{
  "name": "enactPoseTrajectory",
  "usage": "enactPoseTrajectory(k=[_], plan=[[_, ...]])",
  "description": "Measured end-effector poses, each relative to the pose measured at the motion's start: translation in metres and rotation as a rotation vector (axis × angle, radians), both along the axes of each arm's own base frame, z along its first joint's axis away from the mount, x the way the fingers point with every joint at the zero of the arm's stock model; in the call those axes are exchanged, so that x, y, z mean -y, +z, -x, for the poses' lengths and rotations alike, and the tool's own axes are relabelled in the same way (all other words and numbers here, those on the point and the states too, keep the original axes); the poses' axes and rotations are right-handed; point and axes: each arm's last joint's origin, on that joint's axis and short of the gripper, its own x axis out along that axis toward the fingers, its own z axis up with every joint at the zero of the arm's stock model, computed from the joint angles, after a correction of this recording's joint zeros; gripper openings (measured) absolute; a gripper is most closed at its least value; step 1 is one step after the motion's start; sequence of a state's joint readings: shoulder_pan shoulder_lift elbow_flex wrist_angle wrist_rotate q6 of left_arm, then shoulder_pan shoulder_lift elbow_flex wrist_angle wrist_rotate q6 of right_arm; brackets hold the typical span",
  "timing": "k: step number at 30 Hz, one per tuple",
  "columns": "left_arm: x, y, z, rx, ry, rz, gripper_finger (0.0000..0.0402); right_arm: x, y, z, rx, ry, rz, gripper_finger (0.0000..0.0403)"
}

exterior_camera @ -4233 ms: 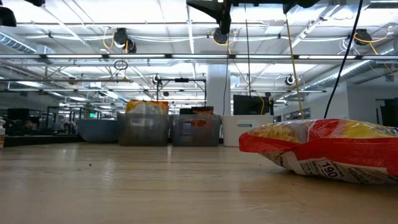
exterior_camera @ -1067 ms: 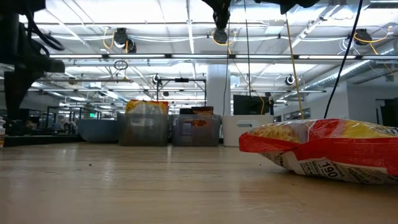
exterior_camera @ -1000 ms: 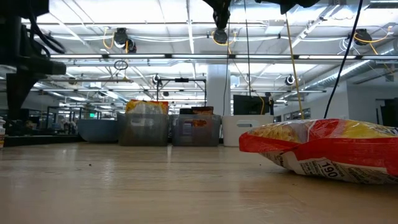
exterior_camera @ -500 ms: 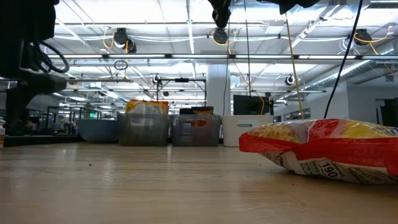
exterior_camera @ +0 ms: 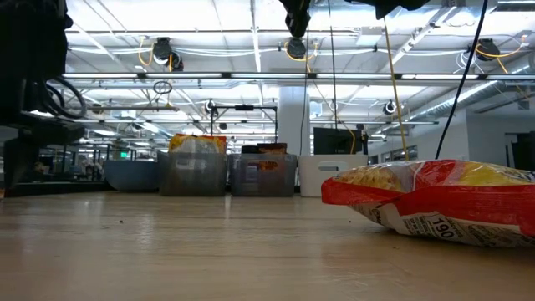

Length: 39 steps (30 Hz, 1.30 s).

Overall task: Pick & Place Food Item
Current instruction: Put the brown seasoning bottle into the right black bin

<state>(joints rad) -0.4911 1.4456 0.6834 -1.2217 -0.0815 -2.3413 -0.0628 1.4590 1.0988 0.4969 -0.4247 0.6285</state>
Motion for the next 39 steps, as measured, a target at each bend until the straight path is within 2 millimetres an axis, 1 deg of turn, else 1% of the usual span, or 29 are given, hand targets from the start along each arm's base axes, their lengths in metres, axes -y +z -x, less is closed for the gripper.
enactPoseTrajectory(k=[4,10,26,29,33,34,39], plan=[[-0.001,-0.002,0.000,0.009,-0.008,-0.010,0.0273,0.000,0.000,0.000,0.000,-0.003,0.001,0.0267],[-0.001,-0.013,0.002,0.047,-0.013,0.027,0.0273,0.001,0.000,0.000,0.000,-0.008,0.001,0.0267],[-0.002,-0.013,0.001,0.071,-0.057,-0.017,0.0271,0.002,0.000,0.000,-0.001,-0.037,-0.005,0.0267],[-0.002,-0.013,0.000,0.072,-0.070,-0.014,0.0250,0.002,0.000,0.000,-0.001,-0.037,-0.005,0.0267],[-0.002,-0.013,0.000,0.074,-0.094,-0.008,0.0206,0.002,0.000,0.000,-0.001,-0.037,-0.005,0.0267],[-0.002,-0.013,0.000,0.076,-0.095,-0.009,0.0201,0.002,0.000,0.000,-0.001,-0.037,-0.005,0.0267],[-0.002,-0.013,-0.001,0.075,-0.113,-0.004,0.0203,0.002,0.000,0.000,-0.001,-0.037,-0.005,0.0267]])
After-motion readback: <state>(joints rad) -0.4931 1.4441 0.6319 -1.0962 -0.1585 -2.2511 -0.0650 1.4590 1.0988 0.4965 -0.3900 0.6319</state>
